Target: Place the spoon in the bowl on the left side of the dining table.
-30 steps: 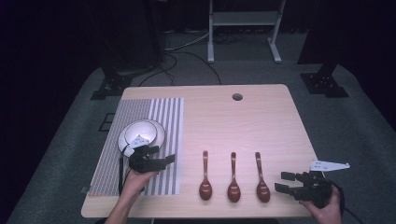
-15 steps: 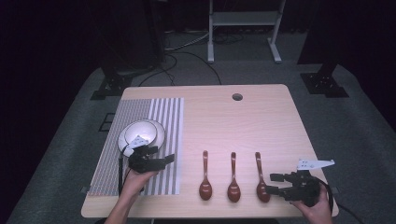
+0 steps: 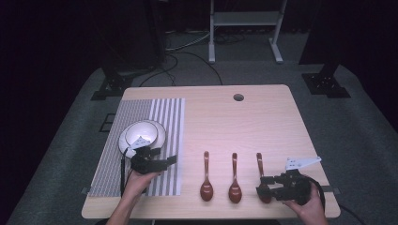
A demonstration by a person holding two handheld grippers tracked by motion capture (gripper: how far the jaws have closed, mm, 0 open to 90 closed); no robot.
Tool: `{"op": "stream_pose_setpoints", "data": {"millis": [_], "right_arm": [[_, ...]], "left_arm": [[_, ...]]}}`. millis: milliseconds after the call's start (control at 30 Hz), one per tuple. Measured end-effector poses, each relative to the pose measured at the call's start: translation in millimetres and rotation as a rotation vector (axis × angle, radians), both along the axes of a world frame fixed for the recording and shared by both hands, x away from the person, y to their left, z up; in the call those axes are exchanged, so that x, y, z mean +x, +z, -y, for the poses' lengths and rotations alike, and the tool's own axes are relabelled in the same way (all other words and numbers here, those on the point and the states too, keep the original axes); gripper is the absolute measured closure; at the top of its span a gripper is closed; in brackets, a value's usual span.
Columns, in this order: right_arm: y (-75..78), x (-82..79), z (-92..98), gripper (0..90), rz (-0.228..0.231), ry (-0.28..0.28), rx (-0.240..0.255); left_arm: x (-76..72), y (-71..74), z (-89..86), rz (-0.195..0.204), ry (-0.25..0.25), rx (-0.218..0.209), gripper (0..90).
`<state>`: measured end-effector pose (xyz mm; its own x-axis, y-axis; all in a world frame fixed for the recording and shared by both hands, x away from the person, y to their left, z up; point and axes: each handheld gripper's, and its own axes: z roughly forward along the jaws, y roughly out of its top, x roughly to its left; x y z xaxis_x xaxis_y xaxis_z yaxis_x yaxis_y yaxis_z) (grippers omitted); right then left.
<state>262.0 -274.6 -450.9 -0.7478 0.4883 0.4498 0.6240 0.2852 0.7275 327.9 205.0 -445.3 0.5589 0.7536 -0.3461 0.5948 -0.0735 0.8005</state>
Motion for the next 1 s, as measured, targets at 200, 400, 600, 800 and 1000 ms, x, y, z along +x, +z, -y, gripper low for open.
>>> {"op": "stream_pose_setpoints", "data": {"millis": [200, 400, 600, 800, 1000], "right_arm": [[-0.3, 3.4, -13.5, 51.8, -0.019, 0.047, -0.013], [-2.6, 6.3, -32.8, 61.3, -0.046, 0.115, -0.019], [-4.1, 6.7, -52.7, 74.0, -0.069, 0.193, -0.042], [-9.5, 9.3, -66.4, 78.3, -0.089, 0.238, -0.071], [-15.4, 10.4, -74.5, 78.2, -0.09, 0.249, -0.114]], "left_arm": [[0.9, -1.2, -1.0, -0.003, 0.004, -0.001, 8.1], [2.3, -3.5, 0.1, -0.01, 0.002, 0.017, 8.1], [1.7, -3.1, 0.2, -0.005, 0.001, 0.018, 8.1], [2.2, -3.5, -0.2, -0.008, 0.003, 0.022, 8.1], [2.2, -3.5, 0.8, -0.008, 0.001, 0.022, 8.1]]}}
